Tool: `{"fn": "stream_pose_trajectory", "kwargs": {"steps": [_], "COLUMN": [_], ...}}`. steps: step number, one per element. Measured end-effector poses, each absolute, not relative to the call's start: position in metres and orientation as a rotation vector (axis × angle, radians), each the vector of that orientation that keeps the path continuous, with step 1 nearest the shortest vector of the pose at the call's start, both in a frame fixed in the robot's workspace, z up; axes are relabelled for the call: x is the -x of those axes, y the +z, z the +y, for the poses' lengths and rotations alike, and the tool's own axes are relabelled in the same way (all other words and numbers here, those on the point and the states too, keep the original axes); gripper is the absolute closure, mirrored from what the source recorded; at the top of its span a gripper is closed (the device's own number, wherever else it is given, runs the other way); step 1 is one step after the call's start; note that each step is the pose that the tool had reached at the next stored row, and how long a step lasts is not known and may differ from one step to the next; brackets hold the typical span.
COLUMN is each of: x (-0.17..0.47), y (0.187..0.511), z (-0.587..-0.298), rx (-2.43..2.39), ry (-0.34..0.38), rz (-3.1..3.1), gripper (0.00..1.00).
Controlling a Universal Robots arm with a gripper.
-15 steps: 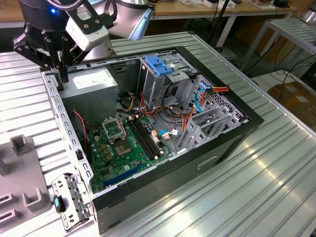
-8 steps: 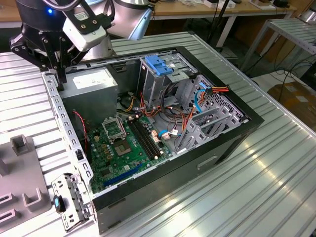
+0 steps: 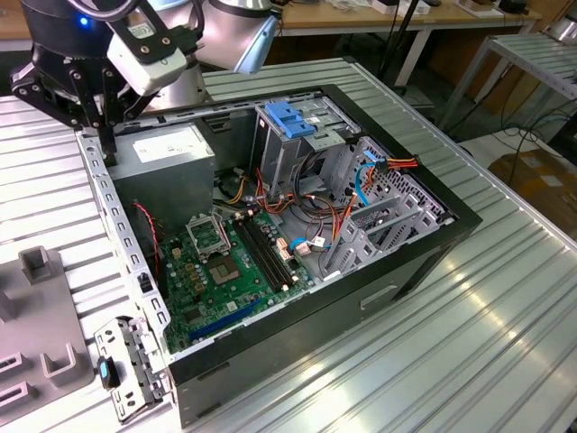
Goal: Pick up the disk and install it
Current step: 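Reach for the disk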
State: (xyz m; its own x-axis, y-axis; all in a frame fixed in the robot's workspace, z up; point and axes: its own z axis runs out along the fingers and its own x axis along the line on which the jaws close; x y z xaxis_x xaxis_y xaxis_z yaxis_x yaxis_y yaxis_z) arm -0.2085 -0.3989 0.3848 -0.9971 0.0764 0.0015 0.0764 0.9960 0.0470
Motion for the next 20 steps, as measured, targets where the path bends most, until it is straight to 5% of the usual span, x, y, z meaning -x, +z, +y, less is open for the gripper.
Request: {"fn": "stream_pose_trajectory", "kwargs": {"steps": [20], "x": [0.2186], "y": [0.384], "z": [-0.3989], "rx": [-0.12], "ry": [0.074], "rz": [3.142], "gripper": [0.89]}}
